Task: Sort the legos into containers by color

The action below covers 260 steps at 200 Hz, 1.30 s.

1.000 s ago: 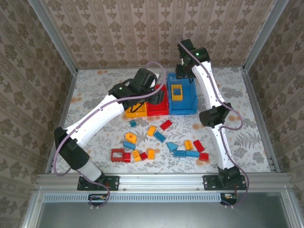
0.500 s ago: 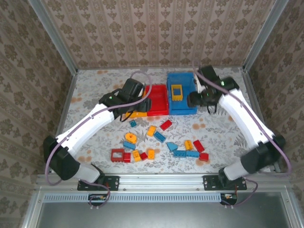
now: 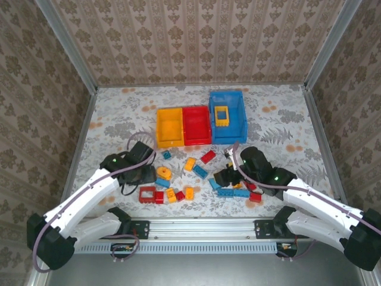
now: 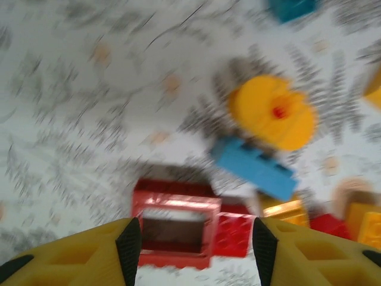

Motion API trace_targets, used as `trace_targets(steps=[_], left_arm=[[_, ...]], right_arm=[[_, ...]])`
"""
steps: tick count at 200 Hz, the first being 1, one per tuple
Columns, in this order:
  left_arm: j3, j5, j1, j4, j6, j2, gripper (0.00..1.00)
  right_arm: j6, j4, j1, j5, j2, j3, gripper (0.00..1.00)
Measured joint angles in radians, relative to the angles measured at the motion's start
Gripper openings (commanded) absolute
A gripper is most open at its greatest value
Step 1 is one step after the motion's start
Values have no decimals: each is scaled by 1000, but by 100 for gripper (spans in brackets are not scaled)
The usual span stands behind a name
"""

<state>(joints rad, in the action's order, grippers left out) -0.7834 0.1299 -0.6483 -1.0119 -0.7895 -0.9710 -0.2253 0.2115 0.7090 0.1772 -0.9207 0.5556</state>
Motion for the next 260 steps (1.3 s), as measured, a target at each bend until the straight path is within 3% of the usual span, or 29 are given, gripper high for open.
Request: trace_targets(steps=[50, 145, 211, 260], left_arm=[[77, -19, 47, -36, -77, -24, 45], [145, -32, 55, -32, -156, -96, 41], [201, -39, 55, 53, -175, -152, 25], [208, -20, 55, 90, -175, -148, 18]], right_arm=[[93, -172, 107, 42, -61, -36, 76], [103, -239, 110, 44, -100, -36, 75], [99, -251, 110, 44, -129, -35, 75], [99, -254, 110, 44, -135, -33, 75]])
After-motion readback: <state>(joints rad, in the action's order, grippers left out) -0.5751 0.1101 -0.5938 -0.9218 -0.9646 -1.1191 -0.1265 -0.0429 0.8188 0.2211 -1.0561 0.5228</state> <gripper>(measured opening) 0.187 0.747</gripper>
